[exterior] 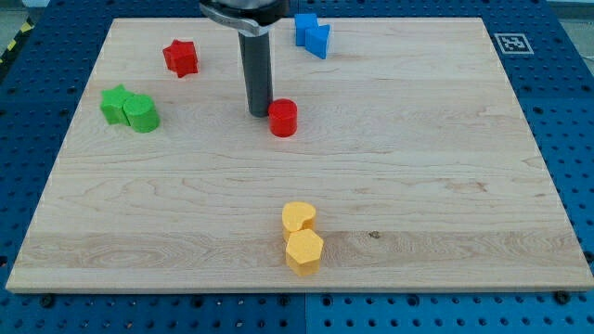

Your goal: Push the yellow hexagon towards the center right

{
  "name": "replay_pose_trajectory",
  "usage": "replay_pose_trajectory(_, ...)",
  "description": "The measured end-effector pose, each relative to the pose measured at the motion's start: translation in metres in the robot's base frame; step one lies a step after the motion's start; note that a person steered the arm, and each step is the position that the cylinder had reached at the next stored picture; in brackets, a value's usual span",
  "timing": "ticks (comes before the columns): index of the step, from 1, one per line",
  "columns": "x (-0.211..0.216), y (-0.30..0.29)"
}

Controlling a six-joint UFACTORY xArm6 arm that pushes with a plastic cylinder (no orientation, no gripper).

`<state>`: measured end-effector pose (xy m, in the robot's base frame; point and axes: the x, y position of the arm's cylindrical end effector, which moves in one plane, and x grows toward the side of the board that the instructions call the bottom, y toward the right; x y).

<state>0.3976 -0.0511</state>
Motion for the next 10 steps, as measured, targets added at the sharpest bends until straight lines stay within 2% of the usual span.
replay_pose_trajectory(1,0.034,-0.034)
replay_pose_trajectory(2,0.086,-0.065)
replay_pose_trajectory(4,0.192,-0.018)
replay_pose_trajectory(5,0.22,-0.008)
replay_pose_trajectory(6,0.221,-0.003)
replay_pose_trajectory(8,0.22,0.049)
replay_pose_trajectory(9,0.22,0.104)
replay_pose_trajectory(10,0.219,0.134)
